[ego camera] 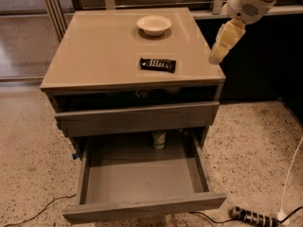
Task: Place rxbar chocolate into middle drawer
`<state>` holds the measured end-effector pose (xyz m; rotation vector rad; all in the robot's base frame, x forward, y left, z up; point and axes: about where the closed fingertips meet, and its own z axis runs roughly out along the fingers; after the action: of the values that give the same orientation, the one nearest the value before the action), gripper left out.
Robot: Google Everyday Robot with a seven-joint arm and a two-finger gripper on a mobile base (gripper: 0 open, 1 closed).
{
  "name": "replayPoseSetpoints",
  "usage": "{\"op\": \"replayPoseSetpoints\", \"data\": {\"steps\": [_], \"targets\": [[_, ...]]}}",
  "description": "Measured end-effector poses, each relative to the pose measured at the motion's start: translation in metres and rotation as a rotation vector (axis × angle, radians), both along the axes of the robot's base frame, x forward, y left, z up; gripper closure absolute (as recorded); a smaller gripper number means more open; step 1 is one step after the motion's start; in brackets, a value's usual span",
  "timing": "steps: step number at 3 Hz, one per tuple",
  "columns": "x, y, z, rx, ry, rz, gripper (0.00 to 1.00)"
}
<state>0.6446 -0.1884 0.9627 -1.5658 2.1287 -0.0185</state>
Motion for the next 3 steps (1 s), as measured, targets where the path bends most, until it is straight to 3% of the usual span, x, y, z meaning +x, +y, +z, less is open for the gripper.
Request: {"op": "replayPoseSetpoints", "data": {"steps": [2,3], "targets": [[0.007,0.003,-0.004,0.017,0.0,0.003,0.0],[0.021,0.015,-0.01,0.052,-0.002,0.024,0.0]]}}
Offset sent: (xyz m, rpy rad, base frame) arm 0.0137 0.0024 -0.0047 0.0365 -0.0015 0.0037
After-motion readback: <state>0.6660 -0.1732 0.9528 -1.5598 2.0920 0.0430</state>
